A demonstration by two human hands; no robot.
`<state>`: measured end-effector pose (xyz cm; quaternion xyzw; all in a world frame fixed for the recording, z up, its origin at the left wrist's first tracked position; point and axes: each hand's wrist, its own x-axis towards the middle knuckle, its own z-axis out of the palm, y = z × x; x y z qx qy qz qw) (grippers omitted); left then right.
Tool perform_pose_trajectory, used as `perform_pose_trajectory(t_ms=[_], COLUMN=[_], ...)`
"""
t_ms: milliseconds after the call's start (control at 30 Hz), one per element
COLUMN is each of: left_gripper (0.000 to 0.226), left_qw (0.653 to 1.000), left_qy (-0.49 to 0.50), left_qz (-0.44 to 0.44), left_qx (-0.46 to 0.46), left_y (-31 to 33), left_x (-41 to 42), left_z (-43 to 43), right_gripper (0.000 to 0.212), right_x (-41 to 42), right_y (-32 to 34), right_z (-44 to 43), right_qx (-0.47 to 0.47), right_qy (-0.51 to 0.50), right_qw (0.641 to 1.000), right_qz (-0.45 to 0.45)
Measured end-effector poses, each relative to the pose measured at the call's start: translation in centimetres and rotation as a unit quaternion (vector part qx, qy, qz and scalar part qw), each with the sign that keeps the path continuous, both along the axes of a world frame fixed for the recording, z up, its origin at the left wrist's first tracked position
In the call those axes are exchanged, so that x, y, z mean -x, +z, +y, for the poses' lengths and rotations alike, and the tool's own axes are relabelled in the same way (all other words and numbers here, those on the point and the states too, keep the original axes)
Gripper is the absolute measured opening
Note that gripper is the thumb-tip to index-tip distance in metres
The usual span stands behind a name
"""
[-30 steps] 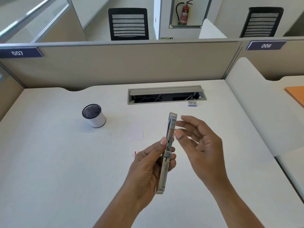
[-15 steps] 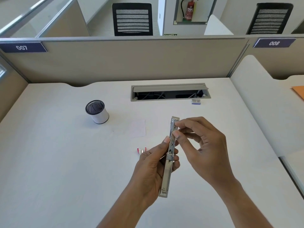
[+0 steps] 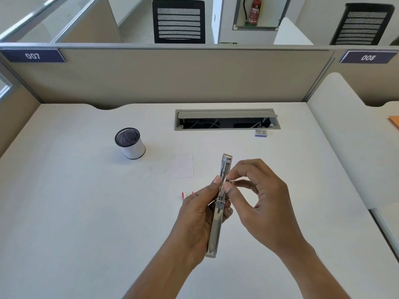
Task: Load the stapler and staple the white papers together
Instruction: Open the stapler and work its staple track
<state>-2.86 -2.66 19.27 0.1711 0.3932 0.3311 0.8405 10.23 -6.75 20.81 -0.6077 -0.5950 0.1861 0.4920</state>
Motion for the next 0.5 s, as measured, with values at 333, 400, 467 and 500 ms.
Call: perform_pose_trajectory(t_ms=[333, 400, 467, 500], left_gripper=[0.031, 0.027, 0.025, 0.023], left_qw=[0.997, 0.996, 0.996, 0.996], left_qy=[0.011, 0.012, 0.013, 0.013], left_qz=[-0.061, -0.073, -0.077, -0.077], left_qx=[0.037, 0.044, 0.048, 0.051], left_y=[-0.3, -0.2, -0.11, 0.03], left_x=[-0.08, -0.15, -0.22, -0.29], left_z=[0.08, 0.0, -0.1, -0.14], right_gripper=[0.018, 0.019, 0.017, 0.016], right_x=[0.86, 0.99, 1.0, 1.0], right_y=[-0.79, -0.82, -0.73, -0.68], right_z=[-0.76, -0.86, -0.95, -1.0], right_qx=[-0.033, -0.039, -0.056, -0.064], right_qy=[-0.049, -0.049, -0.055, -0.058], right_qw=[0.998, 0.998, 0.996, 0.995], right_qz=[-0.005, -0.01, -0.038, -0.05])
